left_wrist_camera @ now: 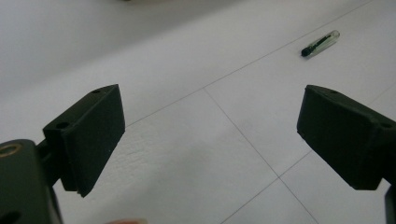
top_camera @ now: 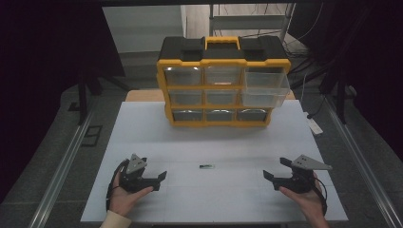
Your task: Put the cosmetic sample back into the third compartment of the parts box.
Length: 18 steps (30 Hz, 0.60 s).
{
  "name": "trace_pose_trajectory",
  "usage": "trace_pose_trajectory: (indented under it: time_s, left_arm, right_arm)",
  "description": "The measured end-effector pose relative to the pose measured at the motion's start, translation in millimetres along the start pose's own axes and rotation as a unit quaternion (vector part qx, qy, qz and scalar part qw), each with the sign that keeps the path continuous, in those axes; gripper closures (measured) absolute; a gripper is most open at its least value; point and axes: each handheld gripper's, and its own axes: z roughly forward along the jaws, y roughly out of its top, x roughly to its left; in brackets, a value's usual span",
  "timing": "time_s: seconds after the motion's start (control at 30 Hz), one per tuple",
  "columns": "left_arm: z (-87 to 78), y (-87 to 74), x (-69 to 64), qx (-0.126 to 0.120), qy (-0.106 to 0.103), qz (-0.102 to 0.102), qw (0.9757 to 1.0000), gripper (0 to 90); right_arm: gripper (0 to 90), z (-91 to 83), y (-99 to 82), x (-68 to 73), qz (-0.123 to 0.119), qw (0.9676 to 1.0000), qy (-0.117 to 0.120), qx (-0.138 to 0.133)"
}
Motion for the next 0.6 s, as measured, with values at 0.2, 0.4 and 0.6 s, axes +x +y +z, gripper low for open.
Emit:
trace_pose_trajectory:
  time_s: [0.2,0.4,0.6]
  left_arm:
    - [2.2,0.4,-0.9,0.004,-0.002,0.002,1.0,8.2]
    - [-0.9,-1.3,-4.6,0.003,-0.001,0.012,0.9999,8.0]
    - [1.4,0.4,-7.0,0.005,0.0,0.026,0.9996,8.0]
  right_arm:
    - [12.6,3.0,-1.1,-1.0,0.0,1.0,0.007,0.007]
    - [12.2,3.2,-0.8,2.4,0.004,0.9999,0.011,0.01]
    - [12.6,4.3,0.5,6.8,-0.002,0.9998,0.015,0.011]
